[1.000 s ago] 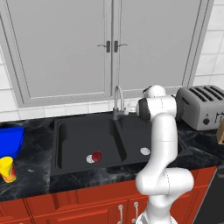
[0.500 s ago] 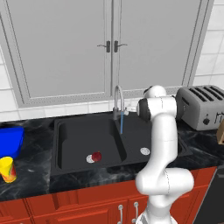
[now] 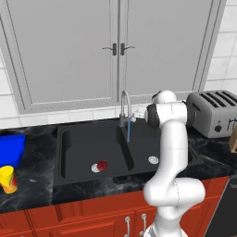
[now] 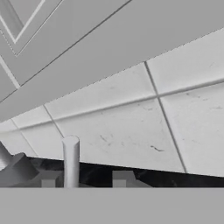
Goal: Pick up all produce items and place them in the sink. Turn on the sink faucet to wash them. Then turn the sink off and put them in the tray.
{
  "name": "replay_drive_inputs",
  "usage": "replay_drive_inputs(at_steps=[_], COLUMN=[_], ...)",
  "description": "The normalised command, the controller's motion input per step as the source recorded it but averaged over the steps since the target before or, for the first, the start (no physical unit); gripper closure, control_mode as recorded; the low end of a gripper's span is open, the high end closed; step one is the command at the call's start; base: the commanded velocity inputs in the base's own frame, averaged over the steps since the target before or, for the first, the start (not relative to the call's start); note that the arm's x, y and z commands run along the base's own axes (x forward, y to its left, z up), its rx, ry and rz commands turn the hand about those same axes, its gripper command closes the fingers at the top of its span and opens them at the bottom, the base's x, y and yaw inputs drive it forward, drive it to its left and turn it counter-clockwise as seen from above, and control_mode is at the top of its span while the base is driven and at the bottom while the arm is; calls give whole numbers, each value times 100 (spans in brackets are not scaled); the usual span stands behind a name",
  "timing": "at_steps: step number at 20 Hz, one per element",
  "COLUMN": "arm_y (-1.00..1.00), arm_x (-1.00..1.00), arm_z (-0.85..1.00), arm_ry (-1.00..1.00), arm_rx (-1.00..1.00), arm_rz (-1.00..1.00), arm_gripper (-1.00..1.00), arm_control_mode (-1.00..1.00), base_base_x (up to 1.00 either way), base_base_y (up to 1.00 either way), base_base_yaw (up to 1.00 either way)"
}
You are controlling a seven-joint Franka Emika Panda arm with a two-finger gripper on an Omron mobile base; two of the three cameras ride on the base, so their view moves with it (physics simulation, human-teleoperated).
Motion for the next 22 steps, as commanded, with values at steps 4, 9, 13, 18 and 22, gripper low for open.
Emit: replay_drive_inputs(at_steps=[4,9,13,18,22], arm_y=[0,11,19,38,55], arm_x=[7,12,11,7,6], arm_z=[4,13,20,35,40], arm_ry=[-4,-9,-13,-14,-11], arm_rx=[0,0,0,0,-2], arm_rz=[14,23,26,21,16], arm_gripper=[100,100,100,100,100], arm_control_mode=[-100,-100,-100,-100,-100], base_base_x=[0,0,0,0,0], base_base_y=[0,0,0,0,0], base_base_yaw=[0,0,0,0,0])
